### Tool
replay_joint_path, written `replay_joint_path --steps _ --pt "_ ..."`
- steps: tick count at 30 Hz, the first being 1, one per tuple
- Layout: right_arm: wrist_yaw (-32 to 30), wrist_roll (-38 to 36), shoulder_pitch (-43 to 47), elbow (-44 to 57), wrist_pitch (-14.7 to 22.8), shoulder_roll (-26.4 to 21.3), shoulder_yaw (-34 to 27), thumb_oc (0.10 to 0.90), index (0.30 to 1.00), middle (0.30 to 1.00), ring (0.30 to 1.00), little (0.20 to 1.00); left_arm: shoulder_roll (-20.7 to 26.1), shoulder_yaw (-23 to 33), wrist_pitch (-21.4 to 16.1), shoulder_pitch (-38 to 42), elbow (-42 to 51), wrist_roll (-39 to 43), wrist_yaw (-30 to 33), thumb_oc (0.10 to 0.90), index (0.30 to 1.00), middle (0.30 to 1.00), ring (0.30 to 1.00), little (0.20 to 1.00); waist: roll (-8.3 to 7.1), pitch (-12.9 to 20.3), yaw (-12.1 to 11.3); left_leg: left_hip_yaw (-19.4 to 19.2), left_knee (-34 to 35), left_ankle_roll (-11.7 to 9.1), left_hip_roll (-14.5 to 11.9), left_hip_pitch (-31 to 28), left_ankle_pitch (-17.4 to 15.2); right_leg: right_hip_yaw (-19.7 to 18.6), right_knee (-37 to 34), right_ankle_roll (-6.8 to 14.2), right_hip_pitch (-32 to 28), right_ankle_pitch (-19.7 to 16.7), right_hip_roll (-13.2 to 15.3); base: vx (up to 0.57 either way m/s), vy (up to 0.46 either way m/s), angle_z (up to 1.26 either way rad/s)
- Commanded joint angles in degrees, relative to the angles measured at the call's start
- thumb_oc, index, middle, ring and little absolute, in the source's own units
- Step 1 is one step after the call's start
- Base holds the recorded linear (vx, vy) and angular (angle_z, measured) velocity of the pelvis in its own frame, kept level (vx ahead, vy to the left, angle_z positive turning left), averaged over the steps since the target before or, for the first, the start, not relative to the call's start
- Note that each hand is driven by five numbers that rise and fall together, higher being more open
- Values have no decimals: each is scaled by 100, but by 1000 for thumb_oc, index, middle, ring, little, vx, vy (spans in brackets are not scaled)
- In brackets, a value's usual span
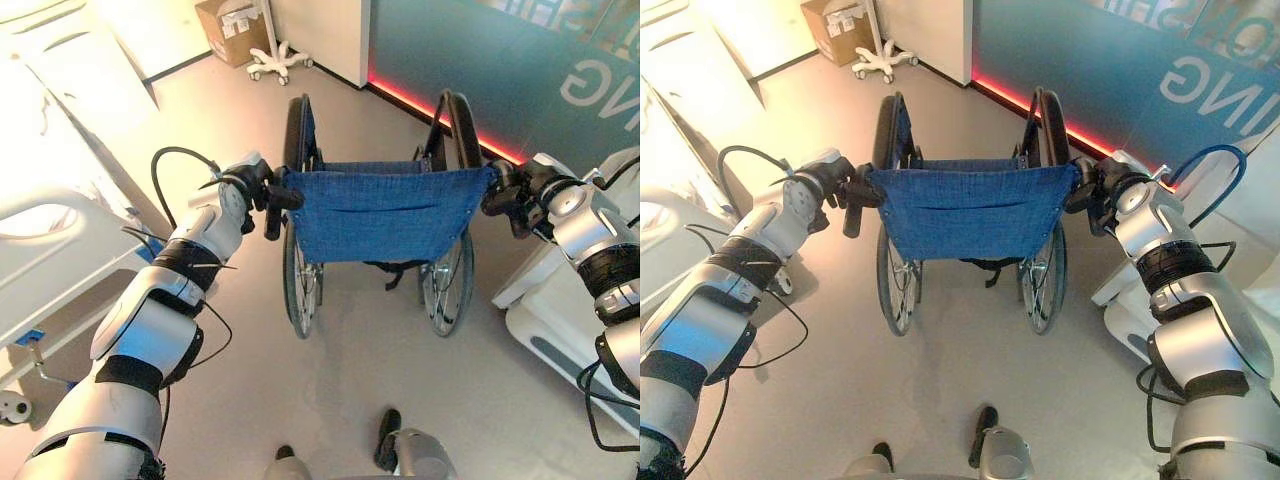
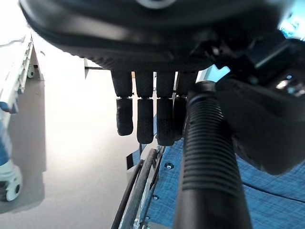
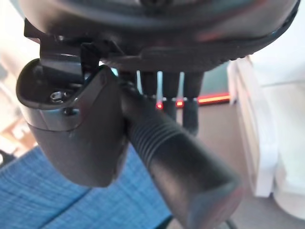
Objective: Push the wheelchair next to the bed
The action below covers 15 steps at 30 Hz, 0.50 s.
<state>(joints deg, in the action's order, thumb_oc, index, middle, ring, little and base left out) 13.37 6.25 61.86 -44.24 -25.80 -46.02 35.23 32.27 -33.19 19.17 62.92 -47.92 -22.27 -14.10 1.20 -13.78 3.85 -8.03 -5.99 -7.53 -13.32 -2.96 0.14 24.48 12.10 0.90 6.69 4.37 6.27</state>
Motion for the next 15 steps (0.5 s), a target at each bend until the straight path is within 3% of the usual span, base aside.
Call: replay_joint_path --steps 1,5,7,9,11,12,13,14,15 --pt "990 635 945 410 1114 -168 1275 400 300 300 300 300 212 -874 -984 -1067 -144 -645 -824 400 300 300 300 300 -293 -260 -326 125 -58 -55 -190 -233 894 -346 -343 296 -124 -511 232 166 -201 0" --pt "1201 544 898 446 1074 -166 1289 400 300 300 300 300 71 -733 -889 -1361 -116 -718 -765 400 300 300 300 300 -433 -200 -450 233 -559 -29 -104 8 1033 -332 -570 209 -471 -451 124 276 -244 12" --pt "1287 572 792 449 1131 -97 1291 400 300 300 300 300 13 -608 -767 -1584 -48 -763 -759 400 300 300 300 300 -487 -182 -617 489 -704 76 242 139 843 -393 -638 198 -673 -416 60 347 -178 11" --pt "1298 593 713 504 1167 26 1317 400 300 300 300 300 -29 -477 -562 -1860 136 -917 -799 400 300 300 300 300 -521 -198 -872 738 -652 272 806 390 518 -545 -716 217 -906 -379 -28 412 -160 -11" --pt "1283 600 676 575 1152 116 1310 400 300 300 300 300 -11 -430 -455 -1967 210 -966 -850 400 300 300 300 300 -507 -257 -1034 699 -562 307 1091 678 423 -606 -789 223 -1104 -329 -132 324 -103 -40" --pt "1291 625 659 618 1138 151 1285 400 300 300 300 300 7 -413 -425 -2003 233 -975 -872 400 300 300 300 300 -486 -291 -1109 639 -500 301 1190 814 434 -632 -818 230 -1203 -296 -181 399 -53 -55" --pt "1327 719 579 723 1117 232 1205 400 300 300 300 300 35 -401 -377 -2108 268 -940 -823 400 300 300 300 300 -386 -378 -1294 460 -274 268 1363 1279 708 -654 -892 211 -1472 -196 -351 389 -31 -55" --pt "1333 732 564 736 1120 241 1191 400 300 300 300 300 37 -401 -375 -2126 269 -929 -813 400 300 300 300 300 -368 -392 -1325 432 -229 260 1380 1324 760 -660 -902 207 -1511 -181 -376 496 -12 -51" --pt "1361 759 504 775 1158 247 1155 400 300 300 300 300 111 -372 -343 -2232 392 -879 -816 400 300 300 300 300 -280 -423 -1477 332 0 259 1462 1621 1039 -691 -945 176 -1691 -116 -507 511 59 -60"
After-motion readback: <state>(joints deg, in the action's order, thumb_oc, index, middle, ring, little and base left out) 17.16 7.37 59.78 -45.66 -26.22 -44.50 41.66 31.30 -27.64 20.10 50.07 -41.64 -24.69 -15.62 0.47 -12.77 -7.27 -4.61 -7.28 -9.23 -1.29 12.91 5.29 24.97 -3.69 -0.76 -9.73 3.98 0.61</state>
